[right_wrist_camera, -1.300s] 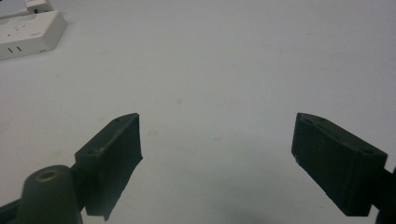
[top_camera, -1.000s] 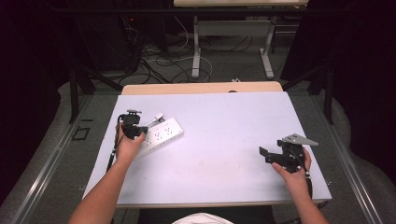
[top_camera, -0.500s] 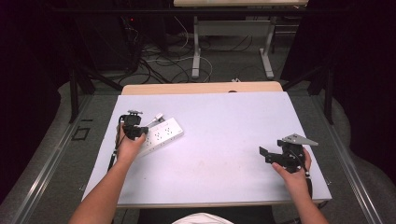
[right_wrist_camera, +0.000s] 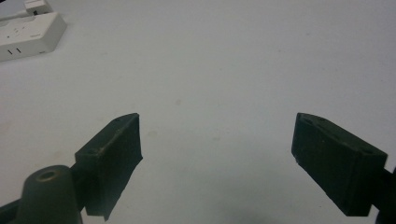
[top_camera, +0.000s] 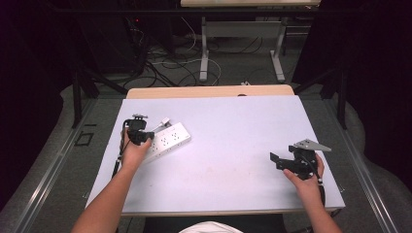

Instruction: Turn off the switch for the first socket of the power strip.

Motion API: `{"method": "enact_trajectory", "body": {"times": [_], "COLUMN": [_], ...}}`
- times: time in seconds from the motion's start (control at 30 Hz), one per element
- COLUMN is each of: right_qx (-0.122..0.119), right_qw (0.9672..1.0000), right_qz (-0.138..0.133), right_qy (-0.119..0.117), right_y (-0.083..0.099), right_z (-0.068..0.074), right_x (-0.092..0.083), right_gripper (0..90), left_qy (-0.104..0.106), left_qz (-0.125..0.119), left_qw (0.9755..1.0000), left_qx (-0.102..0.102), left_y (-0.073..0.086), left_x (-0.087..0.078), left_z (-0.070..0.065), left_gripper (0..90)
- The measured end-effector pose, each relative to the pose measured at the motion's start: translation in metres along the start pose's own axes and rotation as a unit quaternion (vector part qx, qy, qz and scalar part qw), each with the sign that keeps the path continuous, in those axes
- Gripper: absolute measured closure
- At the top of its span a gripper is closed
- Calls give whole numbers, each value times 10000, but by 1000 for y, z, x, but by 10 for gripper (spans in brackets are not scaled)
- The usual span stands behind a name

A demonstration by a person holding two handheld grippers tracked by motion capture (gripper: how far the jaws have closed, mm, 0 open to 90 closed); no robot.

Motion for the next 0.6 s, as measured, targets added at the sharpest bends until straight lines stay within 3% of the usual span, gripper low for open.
{"method": "enact_trajectory", "body": {"times": [0.37, 0.43, 0.6], "right_qx": [-9, 36, 22], "right_qw": [10000, 10000, 10000], "right_qz": [-6, -30, -5], "right_qy": [5, 19, 1], "right_y": [0, 0, 0], "right_z": [0, 0, 0], "right_x": [0, 0, 0], "right_gripper": [153, 154, 153], "left_qy": [38, 17, 51], "left_qz": [126, -2, 6], "left_qw": [9999, 10000, 10000], "left_qx": [-17, -51, -28], "left_y": [0, -1, -1], "left_x": [-3, -3, -6], "left_z": [2, 3, 2], "left_gripper": [865, 847, 811]}}
Point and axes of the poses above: each handheld gripper's, and its own axes: x roughly forward along the jaws, y roughly out of its underside, z roughly to its left, the point moved 7 cm from there along x, roughly forward along the jaws, and after that the axes turned 11 degrees about z, right-handed, at the moved point
